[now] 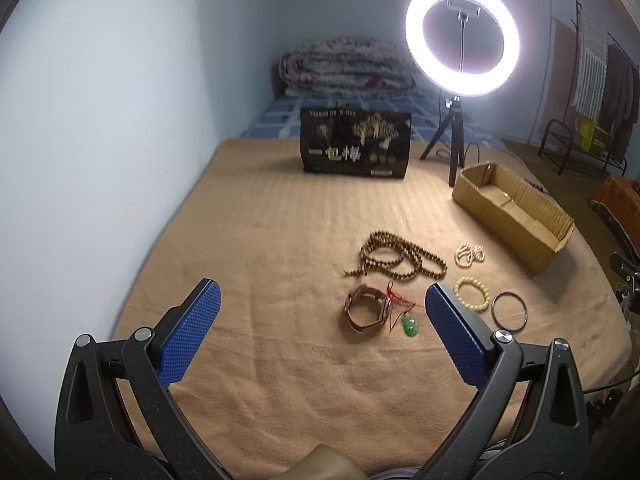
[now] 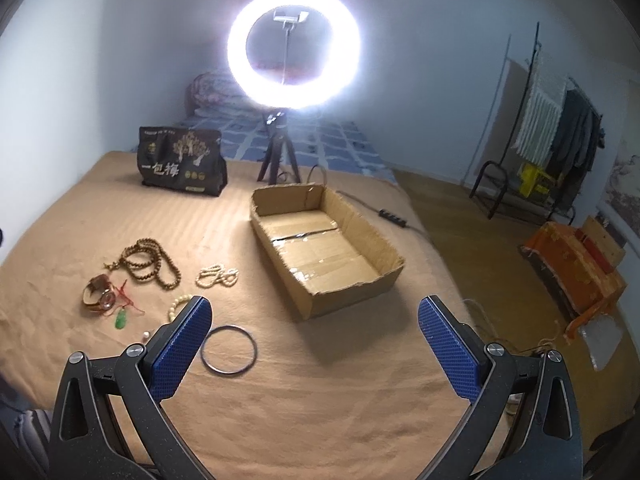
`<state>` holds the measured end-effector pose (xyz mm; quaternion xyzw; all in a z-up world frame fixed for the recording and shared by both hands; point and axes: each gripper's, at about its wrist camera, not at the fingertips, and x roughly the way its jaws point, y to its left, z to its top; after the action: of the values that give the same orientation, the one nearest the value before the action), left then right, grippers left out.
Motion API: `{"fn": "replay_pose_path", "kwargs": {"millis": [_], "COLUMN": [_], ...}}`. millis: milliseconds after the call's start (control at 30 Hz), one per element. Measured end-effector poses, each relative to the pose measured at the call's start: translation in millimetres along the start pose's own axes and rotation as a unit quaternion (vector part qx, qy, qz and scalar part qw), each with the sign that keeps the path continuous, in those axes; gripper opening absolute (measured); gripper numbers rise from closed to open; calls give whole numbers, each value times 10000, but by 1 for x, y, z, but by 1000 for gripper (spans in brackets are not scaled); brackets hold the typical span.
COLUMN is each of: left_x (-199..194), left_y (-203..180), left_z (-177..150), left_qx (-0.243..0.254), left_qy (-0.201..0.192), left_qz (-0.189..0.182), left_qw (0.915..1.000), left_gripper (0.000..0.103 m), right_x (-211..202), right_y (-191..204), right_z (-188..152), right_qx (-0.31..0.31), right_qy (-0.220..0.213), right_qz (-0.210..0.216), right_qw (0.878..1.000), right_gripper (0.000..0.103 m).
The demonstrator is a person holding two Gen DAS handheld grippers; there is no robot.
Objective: Organize jewelry
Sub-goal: 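Close the left tool on the brown leather watch while the right tool grips the blue bangle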
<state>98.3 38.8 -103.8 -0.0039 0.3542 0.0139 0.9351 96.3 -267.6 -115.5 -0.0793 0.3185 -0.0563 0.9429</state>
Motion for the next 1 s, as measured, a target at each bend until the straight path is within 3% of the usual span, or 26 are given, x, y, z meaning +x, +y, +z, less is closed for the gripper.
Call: {"fn": "replay_pose_path", "kwargs": {"millis": [167,433,500,667,733,867,1000], "left_x": [34,95,108,136,146,164,177], "left_y": [9,13,11,11,11,8,4], "left_z": [-12,-33,-36,-40,-41,-44,-44], "left_qx": [-150,-408,-412,-511,-570,-636,-634], "left_qy": [313,1134,1300,1529,1653,1817,1936], "left_qz": [-251,-861,-896,-1061,-1134,-1249,-1292], "left_qw": [9991,9890,9866,9812,9780,9733,9705], "left_gripper": [103,73,63,58,49,49,40], "right_x": [24,70,83,110,119,132,142], "right_y": [1,10,15,23,27,37,48], "right_z": [-10,-24,-28,-40,-44,-53,-60], "right_qx": [63,123,106,133,124,-6,-168], "right_qy": [89,721,897,1310,1429,1640,1745], "right_qz": [522,1318,1433,1656,1756,1870,1916], "right_qw": [9986,9886,9856,9774,9740,9686,9657], "right_gripper": [103,103,102,94,94,94,94]}}
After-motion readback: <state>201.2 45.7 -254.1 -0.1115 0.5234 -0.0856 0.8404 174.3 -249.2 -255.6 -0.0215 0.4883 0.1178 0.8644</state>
